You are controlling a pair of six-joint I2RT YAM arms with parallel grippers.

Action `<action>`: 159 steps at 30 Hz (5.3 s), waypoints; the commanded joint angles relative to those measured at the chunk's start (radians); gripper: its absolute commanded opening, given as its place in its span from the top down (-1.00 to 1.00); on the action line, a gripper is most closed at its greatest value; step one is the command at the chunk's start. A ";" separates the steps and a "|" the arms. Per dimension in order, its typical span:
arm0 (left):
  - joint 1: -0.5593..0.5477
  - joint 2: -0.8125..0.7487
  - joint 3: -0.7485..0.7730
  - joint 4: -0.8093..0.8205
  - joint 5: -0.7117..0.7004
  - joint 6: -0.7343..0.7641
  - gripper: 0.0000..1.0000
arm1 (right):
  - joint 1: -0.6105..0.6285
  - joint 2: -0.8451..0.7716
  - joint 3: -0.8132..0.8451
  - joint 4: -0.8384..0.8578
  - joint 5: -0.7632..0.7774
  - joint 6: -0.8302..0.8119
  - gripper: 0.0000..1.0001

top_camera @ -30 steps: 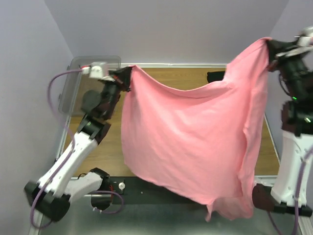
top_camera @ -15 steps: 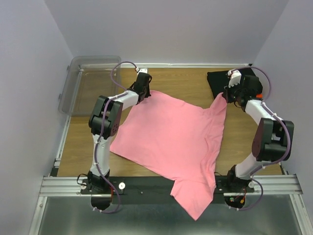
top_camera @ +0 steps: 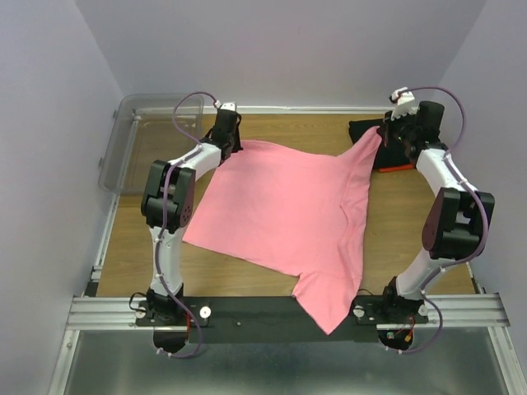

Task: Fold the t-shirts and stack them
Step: Flatten the tshirt out, then fold the tshirt

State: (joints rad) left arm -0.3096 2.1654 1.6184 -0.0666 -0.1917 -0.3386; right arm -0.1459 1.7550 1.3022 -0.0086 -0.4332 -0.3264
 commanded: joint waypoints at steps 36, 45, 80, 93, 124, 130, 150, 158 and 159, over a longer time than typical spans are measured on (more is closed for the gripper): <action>-0.191 -1.167 -0.291 0.292 -0.075 0.107 1.00 | -0.009 -0.759 0.628 -0.525 0.100 0.098 0.99; -0.071 -0.538 -0.342 0.311 0.007 0.013 1.00 | -0.009 -0.679 -0.334 -0.002 -0.097 -0.095 0.99; 0.030 0.352 0.673 -0.231 0.040 0.079 1.00 | -0.017 -0.012 -0.070 0.137 -0.045 0.016 0.98; 0.040 0.349 0.696 -0.208 0.037 0.072 1.00 | -0.017 0.014 -0.035 0.136 -0.032 0.055 0.98; 0.089 0.340 0.571 -0.171 0.117 0.107 1.00 | -0.017 -0.362 -0.359 0.029 -0.248 0.010 0.97; 0.096 0.336 0.554 -0.164 0.126 0.118 1.00 | -0.017 -0.463 -0.435 -0.019 -0.292 -0.008 0.97; 0.101 0.292 0.468 -0.139 0.100 0.131 1.00 | -0.017 -0.594 -0.557 -0.105 -0.309 -0.097 0.97; 0.102 0.242 0.388 -0.105 0.090 0.136 1.00 | -0.017 -0.615 -0.569 -0.116 -0.286 -0.097 0.96; 0.102 0.237 0.380 -0.101 0.090 0.136 1.00 | -0.017 -0.615 -0.569 -0.117 -0.280 -0.100 0.96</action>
State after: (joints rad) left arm -0.2161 2.4802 2.0354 -0.2012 -0.0925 -0.2157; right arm -0.1574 1.1587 0.7456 -0.1070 -0.7406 -0.4122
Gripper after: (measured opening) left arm 0.005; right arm 0.016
